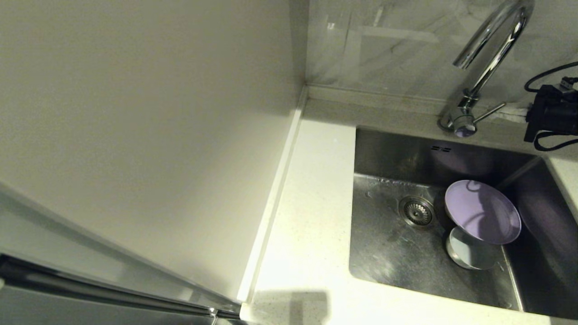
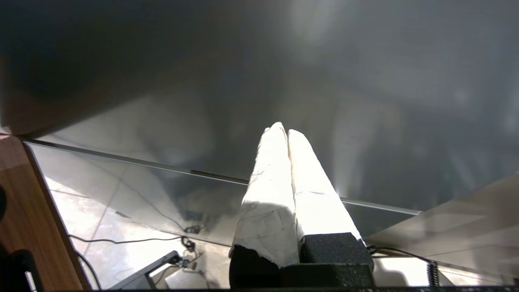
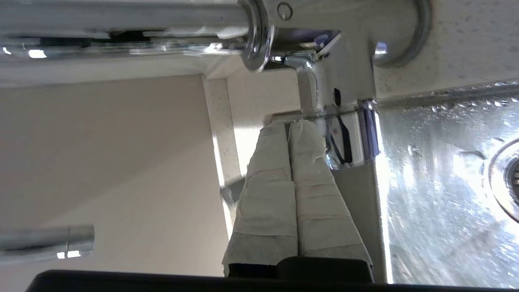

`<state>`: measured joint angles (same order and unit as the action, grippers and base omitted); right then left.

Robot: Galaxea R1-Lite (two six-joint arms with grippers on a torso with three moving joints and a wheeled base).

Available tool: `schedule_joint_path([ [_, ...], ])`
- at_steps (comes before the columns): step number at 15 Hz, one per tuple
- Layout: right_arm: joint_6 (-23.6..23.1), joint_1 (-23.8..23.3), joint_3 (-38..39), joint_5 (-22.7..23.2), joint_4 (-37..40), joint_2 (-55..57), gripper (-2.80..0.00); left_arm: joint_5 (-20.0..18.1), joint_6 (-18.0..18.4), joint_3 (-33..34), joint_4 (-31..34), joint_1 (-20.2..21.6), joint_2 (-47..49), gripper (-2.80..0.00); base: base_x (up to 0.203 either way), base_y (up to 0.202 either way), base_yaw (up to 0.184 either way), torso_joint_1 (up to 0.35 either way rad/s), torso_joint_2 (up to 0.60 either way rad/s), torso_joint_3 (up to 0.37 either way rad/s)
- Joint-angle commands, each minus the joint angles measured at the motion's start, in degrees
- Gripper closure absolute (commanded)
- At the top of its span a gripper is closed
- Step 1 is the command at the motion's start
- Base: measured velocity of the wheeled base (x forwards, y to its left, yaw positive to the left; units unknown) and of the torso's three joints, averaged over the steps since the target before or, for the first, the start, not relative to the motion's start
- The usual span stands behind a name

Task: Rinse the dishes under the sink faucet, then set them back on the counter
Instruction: Turn on the faucet

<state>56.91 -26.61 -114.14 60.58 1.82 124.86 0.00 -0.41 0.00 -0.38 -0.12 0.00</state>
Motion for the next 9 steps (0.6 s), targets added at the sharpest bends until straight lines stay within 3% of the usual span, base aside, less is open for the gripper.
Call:
schedule_joint_path([
  [1, -0.2, -1.2, 0.0, 1.4, 0.1, 0.0, 0.0, 0.0, 0.0, 0.2, -0.1, 0.0, 0.0, 0.0, 0.0, 0.0, 0.0, 0.0, 0.0, 0.0],
  [9, -0.2, -4.0, 0.0, 5.0, 2.0, -0.5, 0.0, 0.0, 0.0, 0.2, -0.1, 0.0, 0.0, 0.0, 0.0, 0.0, 0.0, 0.0, 0.0, 0.0],
])
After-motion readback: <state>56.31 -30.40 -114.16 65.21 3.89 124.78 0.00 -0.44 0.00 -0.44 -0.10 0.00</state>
